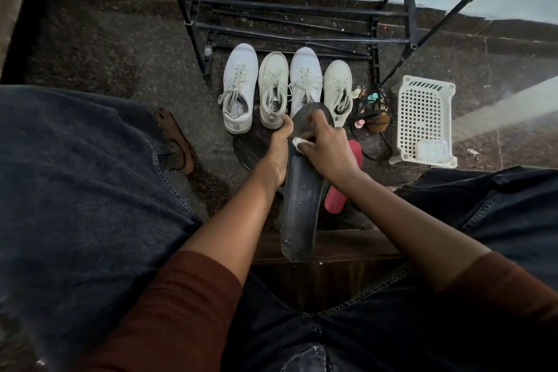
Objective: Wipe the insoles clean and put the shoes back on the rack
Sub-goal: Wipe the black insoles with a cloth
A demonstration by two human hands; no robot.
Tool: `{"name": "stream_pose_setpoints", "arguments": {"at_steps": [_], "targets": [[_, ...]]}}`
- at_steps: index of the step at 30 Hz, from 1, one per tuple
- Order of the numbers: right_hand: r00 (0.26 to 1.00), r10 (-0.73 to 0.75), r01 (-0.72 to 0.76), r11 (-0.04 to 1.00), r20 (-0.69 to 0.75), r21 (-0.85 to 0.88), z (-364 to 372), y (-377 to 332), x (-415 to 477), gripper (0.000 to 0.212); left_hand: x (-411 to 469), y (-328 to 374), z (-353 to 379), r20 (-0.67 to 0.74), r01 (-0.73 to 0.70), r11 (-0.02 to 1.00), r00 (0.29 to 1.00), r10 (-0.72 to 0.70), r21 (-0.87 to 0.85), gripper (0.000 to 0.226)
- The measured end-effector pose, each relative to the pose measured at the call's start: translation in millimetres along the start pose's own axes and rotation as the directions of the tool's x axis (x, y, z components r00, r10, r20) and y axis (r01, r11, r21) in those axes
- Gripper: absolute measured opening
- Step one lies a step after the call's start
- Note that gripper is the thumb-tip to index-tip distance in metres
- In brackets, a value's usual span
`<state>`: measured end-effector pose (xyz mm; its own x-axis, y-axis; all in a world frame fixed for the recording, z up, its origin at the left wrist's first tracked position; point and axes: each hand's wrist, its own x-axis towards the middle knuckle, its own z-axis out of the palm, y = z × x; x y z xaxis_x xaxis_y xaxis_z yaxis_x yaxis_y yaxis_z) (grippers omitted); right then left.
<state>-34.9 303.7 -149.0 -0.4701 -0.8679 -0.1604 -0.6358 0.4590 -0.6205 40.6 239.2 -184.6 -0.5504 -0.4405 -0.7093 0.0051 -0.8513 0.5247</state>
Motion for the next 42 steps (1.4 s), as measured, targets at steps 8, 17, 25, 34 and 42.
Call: {"name": "stream_pose_setpoints", "arguments": {"at_steps": [8, 17, 25, 34, 42], "targets": [[0.926, 0.197, -0.190, 0.980, -0.322, 0.052, -14, 5, 46, 0.025, 0, 7, 2, 0.070, 0.016, 0.992, 0.998, -0.007, -0.125, 0.056], [0.985, -0.124, 0.123, 0.992, -0.124, -0.018, -8, -20, 11, 0.021, -4, 18, 9, 0.049, -0.087, 0.996, 0.995, 0.089, -0.034, 0.059], [0.914, 0.207, -0.180, 0.978, -0.348, 0.109, -44, -5, 52, 0.026, -14, 18, 18, 0.184, -0.047, 0.998, 0.981, 0.055, -0.046, 0.051], [0.969, -0.161, 0.172, 0.984, -0.185, 0.046, -29, -43, 11, 0.021, -19, 45, 21, 0.139, -0.146, 0.989, 0.979, 0.148, -0.028, 0.080], [0.890, 0.032, 0.028, 0.992, -0.455, 0.124, -83, -63, 69, 0.025, -32, 73, 36, 0.281, -0.145, 0.988, 0.947, 0.155, -0.055, 0.065]]}}
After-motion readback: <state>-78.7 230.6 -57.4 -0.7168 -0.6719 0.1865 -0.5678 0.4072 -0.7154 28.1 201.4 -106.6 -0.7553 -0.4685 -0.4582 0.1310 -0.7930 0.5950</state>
